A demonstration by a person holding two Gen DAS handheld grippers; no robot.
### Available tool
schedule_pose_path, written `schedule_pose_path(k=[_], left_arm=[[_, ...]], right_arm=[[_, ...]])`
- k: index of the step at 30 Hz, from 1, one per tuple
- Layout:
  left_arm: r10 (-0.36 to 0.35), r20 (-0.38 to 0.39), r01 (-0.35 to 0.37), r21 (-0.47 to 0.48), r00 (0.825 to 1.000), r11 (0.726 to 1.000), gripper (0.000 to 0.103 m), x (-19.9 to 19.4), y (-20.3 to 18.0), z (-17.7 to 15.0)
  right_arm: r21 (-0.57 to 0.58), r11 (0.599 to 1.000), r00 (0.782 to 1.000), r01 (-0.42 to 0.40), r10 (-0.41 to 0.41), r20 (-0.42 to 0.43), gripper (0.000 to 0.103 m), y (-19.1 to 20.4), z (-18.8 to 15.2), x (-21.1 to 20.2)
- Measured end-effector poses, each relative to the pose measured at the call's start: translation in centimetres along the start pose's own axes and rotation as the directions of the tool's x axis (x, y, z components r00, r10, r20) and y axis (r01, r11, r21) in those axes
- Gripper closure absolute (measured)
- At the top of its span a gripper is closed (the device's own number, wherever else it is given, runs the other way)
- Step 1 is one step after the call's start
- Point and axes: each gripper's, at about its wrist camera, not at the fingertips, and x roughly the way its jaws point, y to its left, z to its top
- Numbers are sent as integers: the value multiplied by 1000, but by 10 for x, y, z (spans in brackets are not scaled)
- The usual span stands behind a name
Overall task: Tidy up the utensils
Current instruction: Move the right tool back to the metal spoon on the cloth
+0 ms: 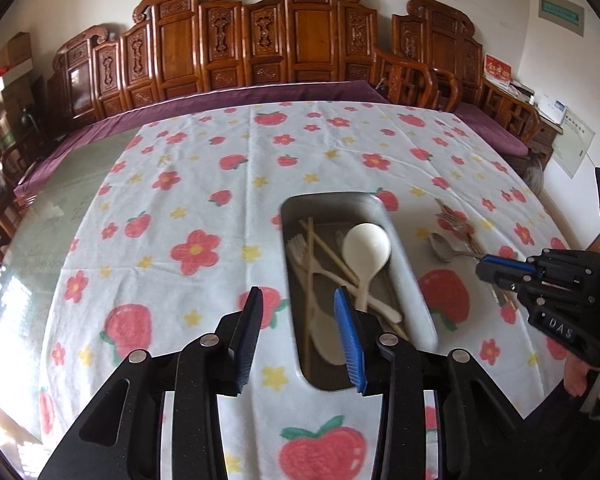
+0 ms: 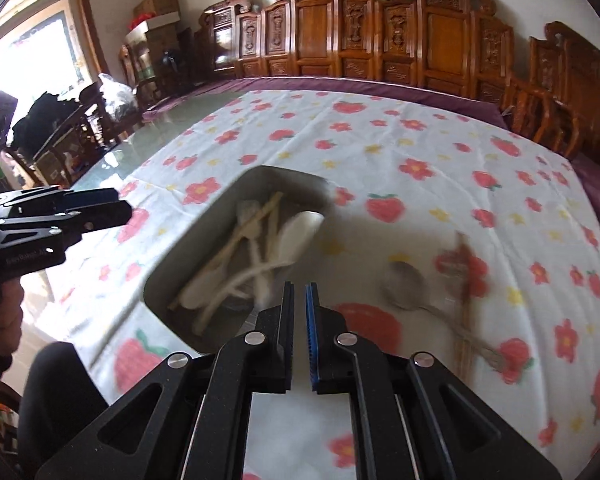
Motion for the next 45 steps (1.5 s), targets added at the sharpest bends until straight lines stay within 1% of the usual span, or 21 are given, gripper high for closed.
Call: schedule_pose_path(k=[2, 4, 6, 8, 10, 12, 16, 21, 22, 26, 27, 30, 33, 36, 38, 39, 42, 45], left_arm=[[-17, 0, 17, 12, 1000, 1000, 65, 3, -15, 1], [-29, 0, 29, 22, 1000, 999, 64, 5, -26, 1], [-47, 0, 47, 28, 999, 998, 64, 7, -39, 1], [-63, -4, 63, 28, 998, 998, 63, 11, -49, 2], [-72, -7, 72, 26, 997, 997, 63, 14, -56, 1], [-82, -12, 82, 20, 997, 996, 63, 18, -62, 1], [-92, -23, 93, 22, 995, 995, 63, 23, -72, -2], [-99, -37, 100, 24, 994, 995, 63, 27, -77, -8], [-99, -40, 100, 25, 994, 995, 63, 27, -78, -10], [-101, -45, 102, 33, 994, 994, 63, 28, -80, -12], [-102, -45, 104, 32, 994, 994, 63, 28, -80, -12], [-108, -41, 109, 29, 993, 994, 63, 27, -81, -12], [-114, -38, 115, 32, 993, 993, 63, 26, -83, -13], [-122, -37, 124, 33, 992, 992, 63, 24, -87, -15], [-127, -39, 129, 37, 991, 991, 63, 23, -90, -16], [-128, -40, 130, 39, 991, 991, 63, 23, -92, -16], [-132, -48, 134, 47, 990, 990, 63, 25, -97, -18], [-134, -54, 137, 57, 990, 989, 63, 27, -103, -18]], right_arm=[[20, 999, 1000, 25, -25, 0, 85, -24, -8, -5], [29, 998, 999, 49, -49, -8, 85, -48, -16, -8], [18, 998, 998, 60, -60, -12, 85, -63, -21, -8], [4, 998, 998, 57, -57, -18, 84, -76, -22, -4], [-11, 999, 998, 46, -46, -32, 79, -83, -20, 3], [-38, 999, 998, 31, -33, -54, 72, -85, -18, 14], [-94, 995, 995, 23, -32, -95, 72, -87, -12, 37], [-151, 988, 989, -6, -16, -147, 72, -81, -2, 62], [-162, 987, 985, -20, -8, -171, 72, -79, -1, 68], [-199, 980, 969, -20, -30, -247, 72, -77, -4, 86], [-218, 976, 970, -15, -39, -241, 73, -76, -4, 87], [-224, 974, 966, -21, -38, -254, 74, -76, -4, 88], [-261, 965, 961, -18, -56, -272, 74, -72, -3, 90], [-277, 961, 955, 2, -84, -285, 76, -74, 0, 94], [-262, 965, 952, -11, -70, -297, 76, -76, 2, 97], [-250, 968, 947, -30, -52, -316, 75, -77, 2, 98], [-258, 964, 937, -60, -35, -348, 78, -75, -1, 101], [-258, 963, 929, -79, -23, -369, 78, -73, -6, 97]])
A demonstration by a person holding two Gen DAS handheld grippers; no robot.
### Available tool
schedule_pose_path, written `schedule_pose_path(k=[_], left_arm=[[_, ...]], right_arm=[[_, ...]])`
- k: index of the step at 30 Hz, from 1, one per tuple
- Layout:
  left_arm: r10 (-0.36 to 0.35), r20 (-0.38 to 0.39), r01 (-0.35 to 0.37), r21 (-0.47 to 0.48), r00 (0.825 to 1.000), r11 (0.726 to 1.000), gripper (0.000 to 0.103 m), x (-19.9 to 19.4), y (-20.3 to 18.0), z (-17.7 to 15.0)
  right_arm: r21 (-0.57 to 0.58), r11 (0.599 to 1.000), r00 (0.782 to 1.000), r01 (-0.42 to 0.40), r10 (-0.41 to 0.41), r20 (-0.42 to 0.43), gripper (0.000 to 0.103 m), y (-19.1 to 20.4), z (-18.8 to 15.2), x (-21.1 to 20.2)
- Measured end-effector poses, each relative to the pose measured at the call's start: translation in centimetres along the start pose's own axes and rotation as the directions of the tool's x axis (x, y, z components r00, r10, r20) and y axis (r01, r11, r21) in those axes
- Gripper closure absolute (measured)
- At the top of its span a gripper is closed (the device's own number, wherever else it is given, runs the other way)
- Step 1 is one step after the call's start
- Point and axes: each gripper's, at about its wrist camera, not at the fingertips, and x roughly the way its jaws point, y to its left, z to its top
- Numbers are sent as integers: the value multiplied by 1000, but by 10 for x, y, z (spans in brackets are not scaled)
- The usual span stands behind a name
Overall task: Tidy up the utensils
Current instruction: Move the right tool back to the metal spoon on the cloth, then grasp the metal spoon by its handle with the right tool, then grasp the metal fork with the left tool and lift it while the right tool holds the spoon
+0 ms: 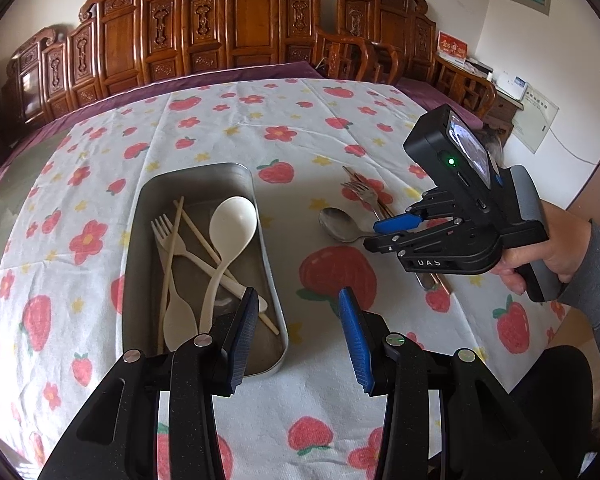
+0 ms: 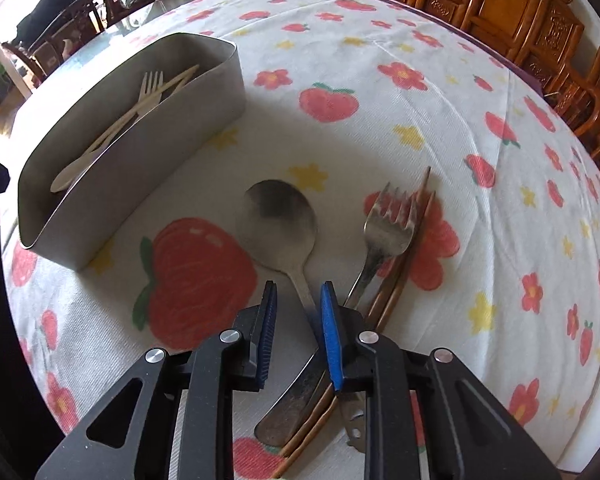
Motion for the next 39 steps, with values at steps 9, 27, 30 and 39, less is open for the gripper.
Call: schedule_pose_path(k=[9, 27, 30, 39], left_arm=[[6, -5, -6, 16, 1000, 1000, 63, 3, -11, 2], [-8, -24, 9, 55, 1000, 998, 53, 54, -62, 26], [-1, -36, 3, 72, 999, 997, 53, 70, -73, 32], [-2, -73, 4, 30, 997, 1000, 53, 118, -93, 44]], right_arm=[[50, 999, 999, -16, 15, 31, 96, 6, -15, -7], [385, 922, 973, 48, -130, 189, 96, -56, -122, -85], [413, 909, 970, 49, -142, 197, 96, -62, -133, -85], [457, 888, 972, 47, -147, 186, 96, -80, -145, -79]])
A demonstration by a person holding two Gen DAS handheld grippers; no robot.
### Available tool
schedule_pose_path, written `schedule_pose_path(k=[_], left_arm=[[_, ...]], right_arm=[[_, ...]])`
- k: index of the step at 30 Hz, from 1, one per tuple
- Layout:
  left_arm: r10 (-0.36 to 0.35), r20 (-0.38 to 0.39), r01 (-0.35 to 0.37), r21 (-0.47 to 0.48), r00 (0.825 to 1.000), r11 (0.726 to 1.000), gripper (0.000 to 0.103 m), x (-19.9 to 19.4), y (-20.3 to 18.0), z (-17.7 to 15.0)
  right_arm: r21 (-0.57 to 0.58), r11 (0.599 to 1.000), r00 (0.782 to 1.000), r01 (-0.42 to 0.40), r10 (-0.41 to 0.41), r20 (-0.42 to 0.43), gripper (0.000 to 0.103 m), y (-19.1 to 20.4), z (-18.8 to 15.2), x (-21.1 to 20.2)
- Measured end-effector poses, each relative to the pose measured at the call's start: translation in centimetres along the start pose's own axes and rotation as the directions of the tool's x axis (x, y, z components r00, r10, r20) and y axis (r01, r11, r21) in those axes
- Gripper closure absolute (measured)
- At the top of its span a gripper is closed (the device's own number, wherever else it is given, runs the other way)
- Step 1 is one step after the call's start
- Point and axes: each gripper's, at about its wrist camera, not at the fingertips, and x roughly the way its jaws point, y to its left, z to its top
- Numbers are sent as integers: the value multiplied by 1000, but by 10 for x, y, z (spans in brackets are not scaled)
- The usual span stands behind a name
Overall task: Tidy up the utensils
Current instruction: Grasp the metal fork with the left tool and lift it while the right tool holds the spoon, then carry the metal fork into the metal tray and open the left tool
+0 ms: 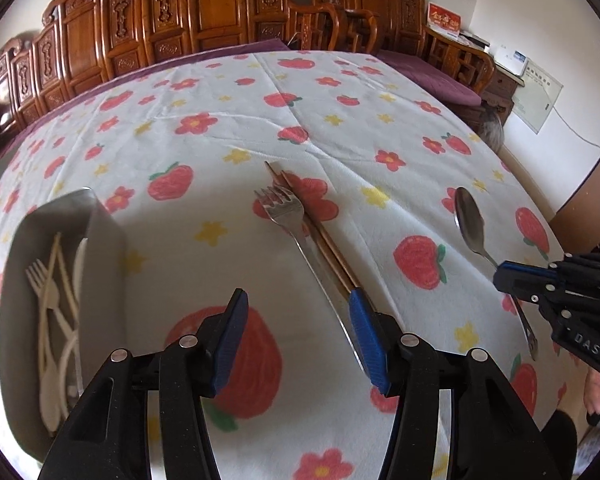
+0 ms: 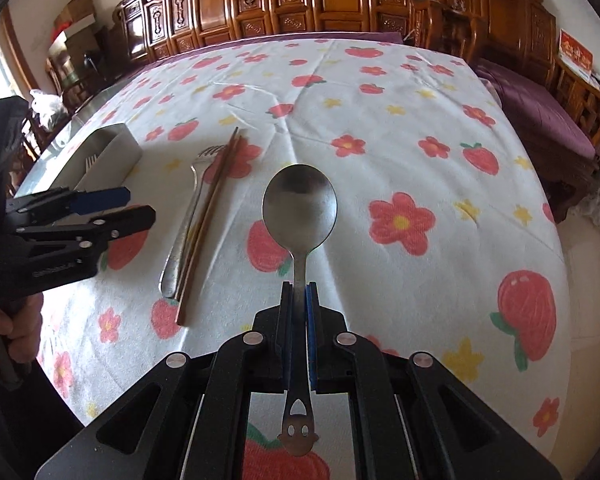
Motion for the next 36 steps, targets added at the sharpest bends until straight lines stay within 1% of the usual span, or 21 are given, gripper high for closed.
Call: schedule_pose_path(k=[8, 10, 13, 15, 17, 19, 20, 21, 23, 24, 28, 31, 36], left_arm=[[33, -27, -33, -23, 999, 999, 53, 30, -3, 4], [39, -31, -40, -52, 999, 998, 54, 33, 0, 6], [76, -34, -77, -47, 997, 996, 61, 35, -2, 6], [110, -33, -111, -22, 993, 994, 68, 36, -5, 6], [110, -37, -111, -21, 993, 994, 71, 36, -4, 7], [107, -44, -108, -21, 993, 994, 81, 36, -4, 8], [101, -46, -102, -15, 994, 995, 93, 35, -4, 8], [104, -46, -105, -11, 993, 994, 94, 35, -5, 8], [89, -49, -89, -11, 995, 996, 95, 34, -3, 6], [75, -56, -77, -21, 996, 997, 95, 33, 0, 5], [63, -80, -65, -33, 995, 997, 96, 27, 6, -1], [72, -78, -74, -22, 994, 997, 96, 20, 10, -6], [94, -53, -94, -5, 994, 996, 96, 1, 18, -9]], right_arm=[[31, 999, 1000, -5, 5, 15, 95, -9, 2, -5], [38, 999, 1000, -10, 9, 17, 95, -10, 3, -7], [40, 999, 1000, -10, 9, 21, 95, -10, 3, -8], [38, 999, 1000, -10, 9, 20, 95, -9, 3, -7], [34, 999, 1000, -11, 10, 17, 95, -7, 3, -6], [30, 1000, 1000, -10, 10, 12, 95, -5, 2, -5], [28, 1000, 1000, -10, 9, 9, 95, -4, 1, -5], [25, 1000, 1000, -11, 11, 6, 95, -3, 1, -4], [19, 1000, 1000, -12, 11, 1, 95, 0, 0, -3], [17, 1000, 1000, -11, 11, -1, 95, 1, 0, -2], [1, 1000, 1000, -12, 12, 0, 95, 7, 2, -2], [-12, 1000, 1000, -14, 14, 2, 95, 13, 2, -4], [-31, 999, 1000, -14, 14, 3, 95, 21, 3, -5]])
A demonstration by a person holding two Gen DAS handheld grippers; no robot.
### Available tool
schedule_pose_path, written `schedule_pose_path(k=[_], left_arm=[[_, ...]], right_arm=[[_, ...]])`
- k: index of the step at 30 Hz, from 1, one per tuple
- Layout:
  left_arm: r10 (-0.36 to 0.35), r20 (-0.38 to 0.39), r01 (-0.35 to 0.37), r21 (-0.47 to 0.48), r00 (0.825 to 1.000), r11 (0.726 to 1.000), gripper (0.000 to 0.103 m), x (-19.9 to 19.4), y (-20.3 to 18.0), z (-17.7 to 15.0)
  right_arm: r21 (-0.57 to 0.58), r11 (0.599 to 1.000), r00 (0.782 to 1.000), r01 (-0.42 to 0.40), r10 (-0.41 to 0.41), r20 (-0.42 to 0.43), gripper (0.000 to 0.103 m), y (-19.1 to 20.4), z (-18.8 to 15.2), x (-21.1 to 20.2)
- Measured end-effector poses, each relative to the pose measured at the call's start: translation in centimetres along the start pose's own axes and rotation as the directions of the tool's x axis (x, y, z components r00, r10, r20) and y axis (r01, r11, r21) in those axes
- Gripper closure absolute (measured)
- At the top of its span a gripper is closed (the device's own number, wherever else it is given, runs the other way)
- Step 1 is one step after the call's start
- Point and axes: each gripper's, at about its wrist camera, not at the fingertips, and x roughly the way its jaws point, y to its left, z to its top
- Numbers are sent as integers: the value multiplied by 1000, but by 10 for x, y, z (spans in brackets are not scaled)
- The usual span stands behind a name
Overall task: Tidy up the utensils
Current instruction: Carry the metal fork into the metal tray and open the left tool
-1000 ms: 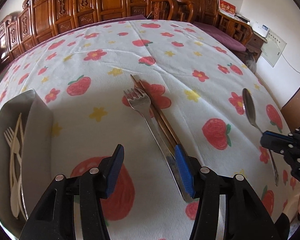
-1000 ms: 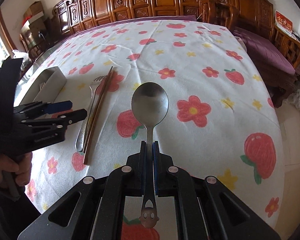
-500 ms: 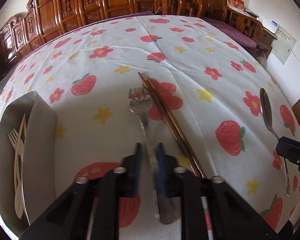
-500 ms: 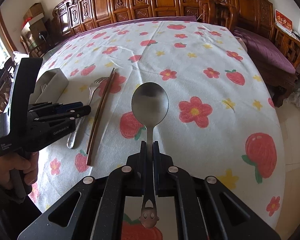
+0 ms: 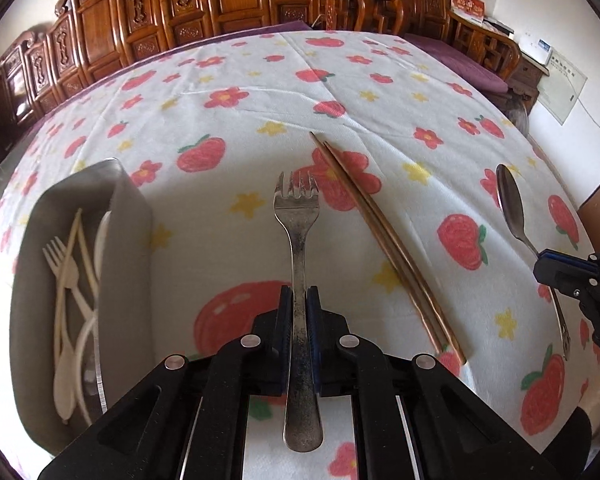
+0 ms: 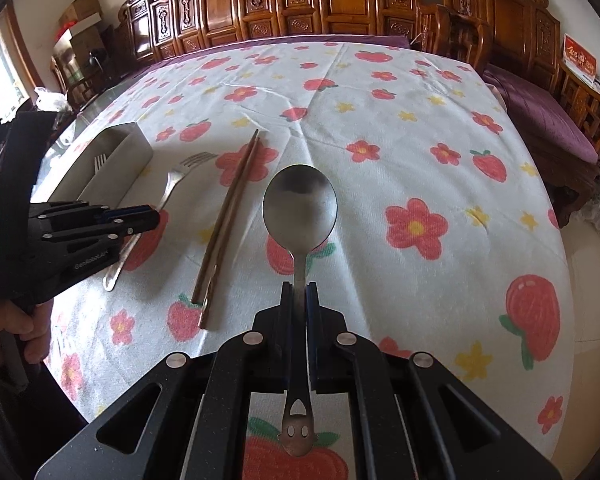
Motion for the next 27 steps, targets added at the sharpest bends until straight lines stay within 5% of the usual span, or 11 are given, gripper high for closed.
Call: schedule_pose_path(k=[27], left_arm=[[8, 147, -6, -16, 989, 1000, 96, -97, 41, -2]], right_arm=[[-140, 989, 996, -37, 48, 74, 95, 76, 19, -29]])
